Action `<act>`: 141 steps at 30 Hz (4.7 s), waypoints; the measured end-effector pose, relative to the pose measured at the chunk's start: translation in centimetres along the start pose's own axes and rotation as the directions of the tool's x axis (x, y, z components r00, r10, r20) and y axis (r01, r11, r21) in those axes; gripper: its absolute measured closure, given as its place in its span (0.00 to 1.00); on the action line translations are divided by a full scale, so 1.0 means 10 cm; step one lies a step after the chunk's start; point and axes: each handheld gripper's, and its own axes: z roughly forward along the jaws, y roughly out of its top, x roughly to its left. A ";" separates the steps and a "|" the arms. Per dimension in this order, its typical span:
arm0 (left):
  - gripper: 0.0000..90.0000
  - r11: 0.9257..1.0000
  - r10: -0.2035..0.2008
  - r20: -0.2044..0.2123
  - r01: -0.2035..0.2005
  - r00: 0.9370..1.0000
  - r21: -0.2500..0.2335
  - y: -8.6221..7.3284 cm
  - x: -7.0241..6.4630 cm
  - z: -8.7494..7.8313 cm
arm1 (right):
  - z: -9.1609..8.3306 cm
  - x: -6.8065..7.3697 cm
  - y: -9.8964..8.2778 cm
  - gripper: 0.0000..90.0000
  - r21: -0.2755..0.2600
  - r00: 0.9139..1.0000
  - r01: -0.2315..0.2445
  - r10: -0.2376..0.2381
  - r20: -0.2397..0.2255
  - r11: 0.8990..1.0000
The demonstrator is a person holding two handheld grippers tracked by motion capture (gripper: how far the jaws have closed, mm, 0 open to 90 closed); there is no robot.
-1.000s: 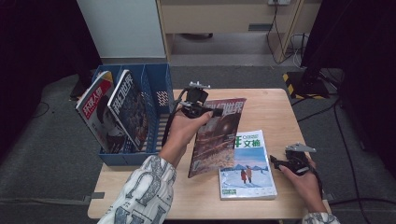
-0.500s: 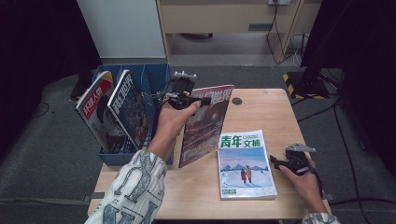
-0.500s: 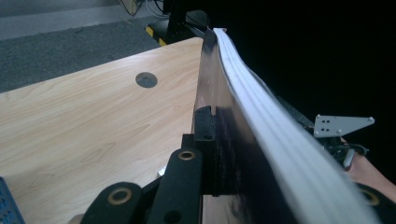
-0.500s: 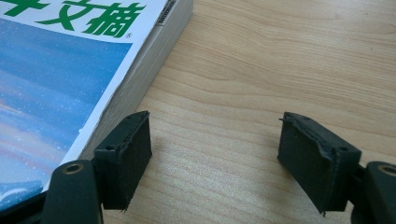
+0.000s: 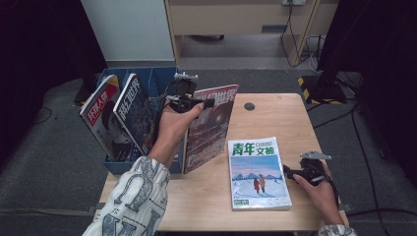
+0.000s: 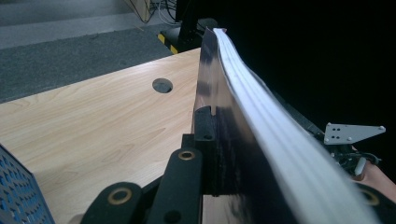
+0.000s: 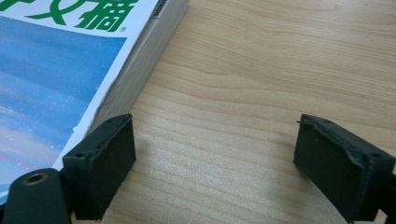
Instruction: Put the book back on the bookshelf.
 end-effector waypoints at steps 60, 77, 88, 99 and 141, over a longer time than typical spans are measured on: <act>0.93 0.995 -0.047 -0.099 0.039 0.994 -0.089 0.00 0.47 -0.94 | -0.01 0.02 -0.01 0.14 -0.006 1.000 0.001 -0.001 0.003 1.000; 0.93 0.989 -0.084 -0.150 0.064 0.985 -0.134 -0.03 0.69 -1.39 | -0.01 0.02 -0.01 0.14 -0.008 1.000 0.001 -0.001 0.005 1.000; 0.93 0.987 -0.098 -0.180 0.072 0.979 -0.143 -0.06 0.77 -1.50 | -0.01 0.02 -0.01 0.14 -0.008 1.000 0.000 0.000 0.005 1.000; 0.93 0.986 -0.105 -0.195 0.075 0.975 -0.151 -0.08 0.81 -1.57 | -0.01 0.02 -0.01 0.14 -0.008 1.000 0.000 0.000 0.005 1.000; 0.93 0.974 -0.193 -0.319 0.141 0.928 -0.180 -0.19 1.15 -1.95 | -0.01 0.02 -0.01 0.14 -0.008 1.000 0.000 0.000 0.003 1.000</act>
